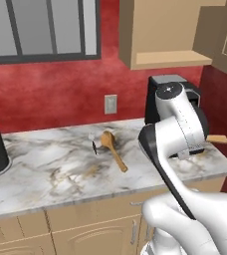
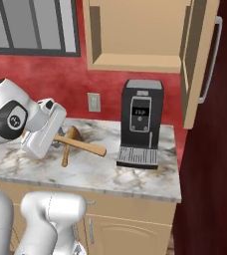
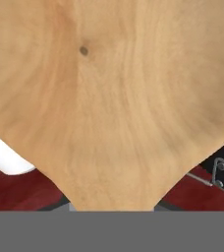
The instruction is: Organize the utensils by type. Pick up the wooden spoons from the counter and place them in the open cabinet. Then pick up the metallic utensils from the counter and place them in the open drawer.
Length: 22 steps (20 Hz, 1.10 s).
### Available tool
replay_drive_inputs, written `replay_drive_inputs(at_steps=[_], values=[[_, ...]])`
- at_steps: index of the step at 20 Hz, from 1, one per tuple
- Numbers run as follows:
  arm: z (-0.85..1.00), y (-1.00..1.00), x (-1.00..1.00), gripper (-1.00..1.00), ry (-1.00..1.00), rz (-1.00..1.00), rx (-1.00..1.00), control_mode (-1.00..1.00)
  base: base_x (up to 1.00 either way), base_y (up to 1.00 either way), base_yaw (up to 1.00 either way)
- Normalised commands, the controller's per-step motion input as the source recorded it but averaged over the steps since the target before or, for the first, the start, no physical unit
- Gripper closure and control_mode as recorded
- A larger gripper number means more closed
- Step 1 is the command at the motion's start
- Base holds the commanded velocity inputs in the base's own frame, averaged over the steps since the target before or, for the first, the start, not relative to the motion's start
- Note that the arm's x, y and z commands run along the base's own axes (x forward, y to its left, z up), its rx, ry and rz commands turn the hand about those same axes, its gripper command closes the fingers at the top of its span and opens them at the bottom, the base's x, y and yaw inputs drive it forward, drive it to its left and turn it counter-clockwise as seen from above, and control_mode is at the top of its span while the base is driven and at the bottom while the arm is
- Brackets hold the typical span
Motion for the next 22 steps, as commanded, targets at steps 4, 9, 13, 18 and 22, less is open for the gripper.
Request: replay_drive_inputs(at_steps=[4,9,13,18,22], values=[[0.0,0.0,0.0,1.0,0.0,0.0,0.0,1.0,0.21,-0.32,-0.06],[0.0,0.0,0.0,1.0,0.0,0.0,0.0,1.0,0.25,-0.28,-0.05],[0.0,0.0,0.0,1.0,0.0,0.0,0.0,1.0,0.32,-0.09,-0.03],[-0.01,-0.07,0.24,1.0,0.0,0.0,0.01,-1.0,0.07,-0.01,0.0],[0.0,-0.09,0.2,1.0,0.0,0.0,0.04,-1.0,0.0,0.0,0.0]])
